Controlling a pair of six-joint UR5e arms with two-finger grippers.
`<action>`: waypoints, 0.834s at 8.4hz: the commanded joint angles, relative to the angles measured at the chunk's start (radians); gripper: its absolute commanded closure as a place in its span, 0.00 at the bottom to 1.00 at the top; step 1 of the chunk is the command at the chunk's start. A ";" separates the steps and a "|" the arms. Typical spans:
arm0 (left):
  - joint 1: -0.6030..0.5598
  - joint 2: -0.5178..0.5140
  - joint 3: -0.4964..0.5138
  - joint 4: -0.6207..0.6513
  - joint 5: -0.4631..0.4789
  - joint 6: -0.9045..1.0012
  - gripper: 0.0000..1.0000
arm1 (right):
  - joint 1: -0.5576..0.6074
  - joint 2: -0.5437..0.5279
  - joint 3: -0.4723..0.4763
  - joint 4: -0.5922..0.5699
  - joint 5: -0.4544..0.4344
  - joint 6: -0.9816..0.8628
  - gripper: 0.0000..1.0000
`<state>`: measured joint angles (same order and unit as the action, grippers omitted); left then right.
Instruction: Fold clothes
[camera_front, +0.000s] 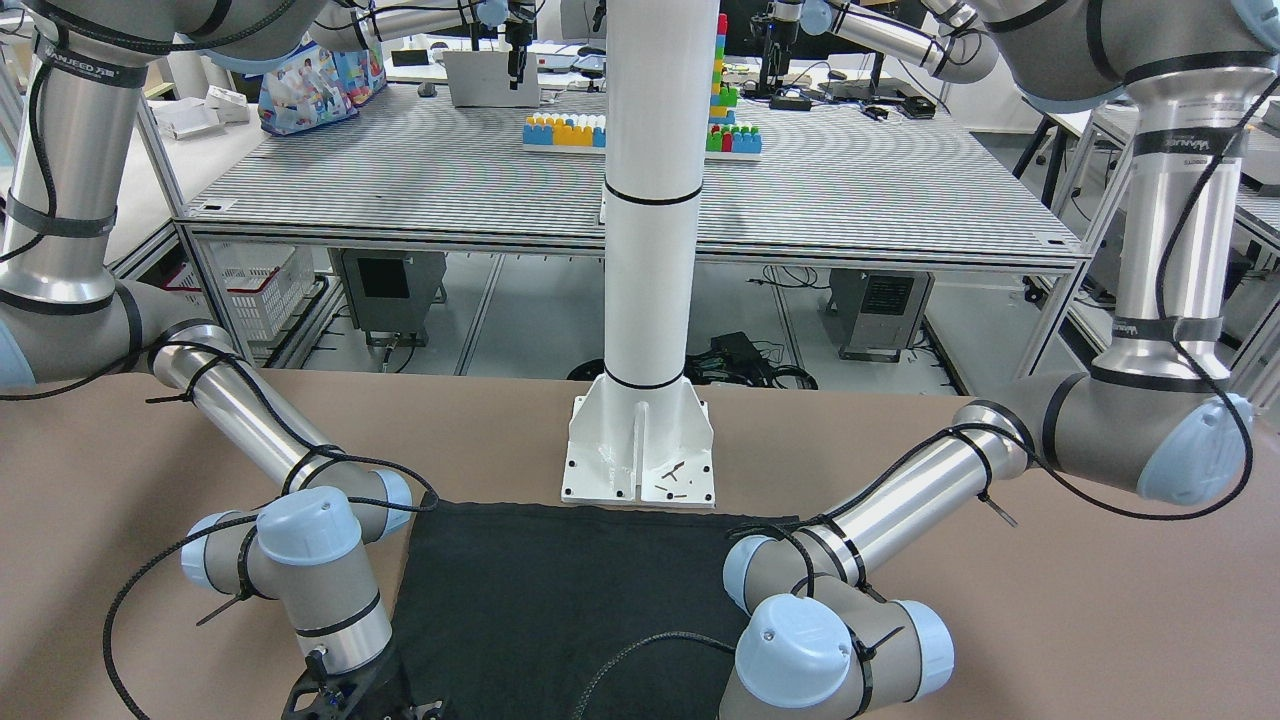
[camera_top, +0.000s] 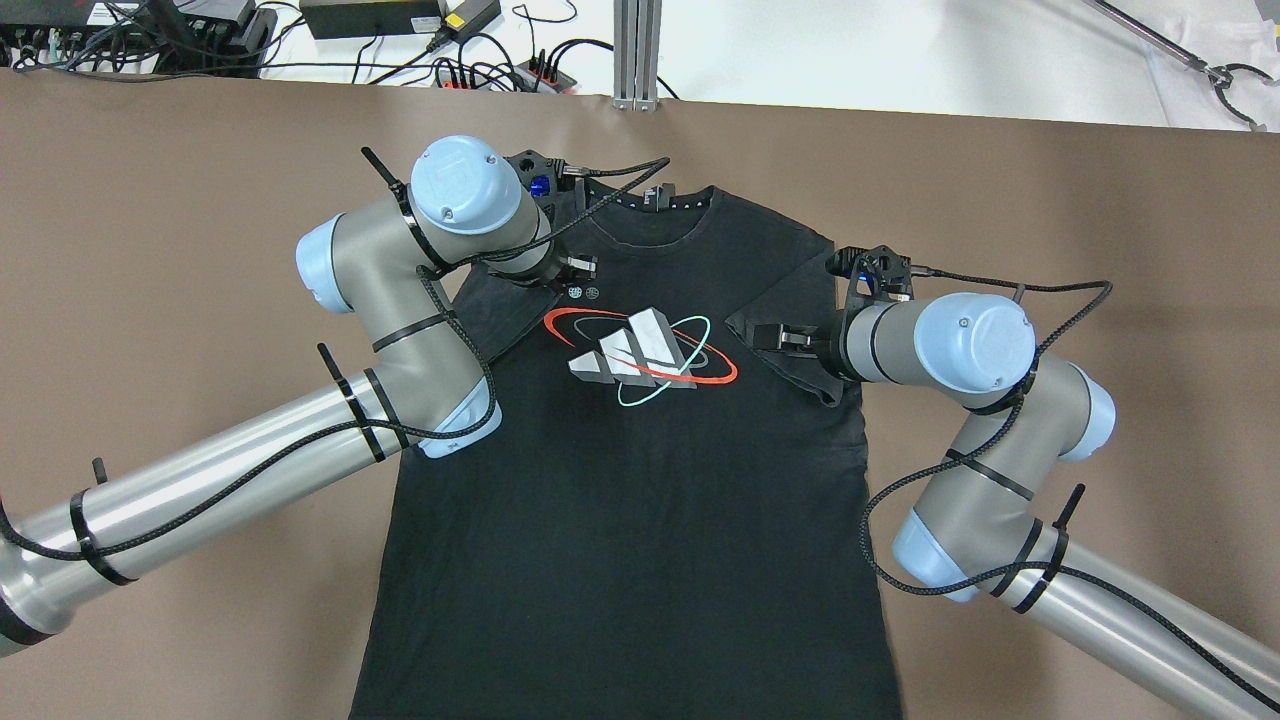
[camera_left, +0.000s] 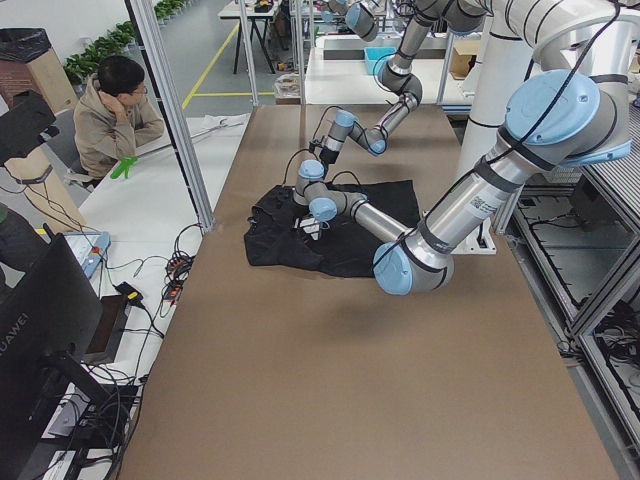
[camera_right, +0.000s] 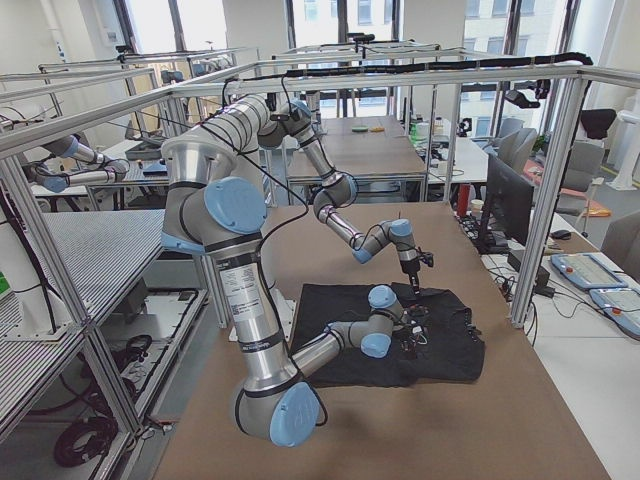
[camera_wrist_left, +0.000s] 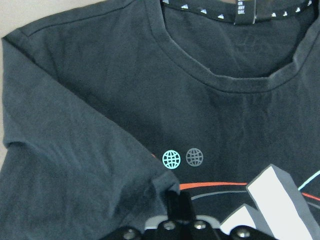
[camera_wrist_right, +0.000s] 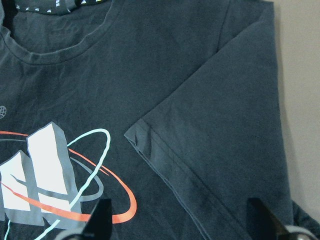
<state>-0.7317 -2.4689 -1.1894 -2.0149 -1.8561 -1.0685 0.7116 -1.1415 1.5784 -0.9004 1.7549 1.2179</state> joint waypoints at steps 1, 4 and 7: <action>-0.002 -0.004 0.027 -0.001 0.009 -0.004 0.83 | -0.015 -0.003 0.000 0.000 -0.009 0.000 0.05; -0.002 -0.004 0.037 -0.002 0.009 -0.014 0.09 | -0.020 -0.001 0.000 0.000 -0.035 0.002 0.05; 0.015 0.117 -0.182 0.007 0.072 -0.140 0.01 | -0.032 -0.021 0.031 -0.011 -0.095 0.094 0.05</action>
<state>-0.7366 -2.4416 -1.2272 -2.0130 -1.8403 -1.1189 0.6860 -1.1423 1.5871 -0.9025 1.7051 1.2271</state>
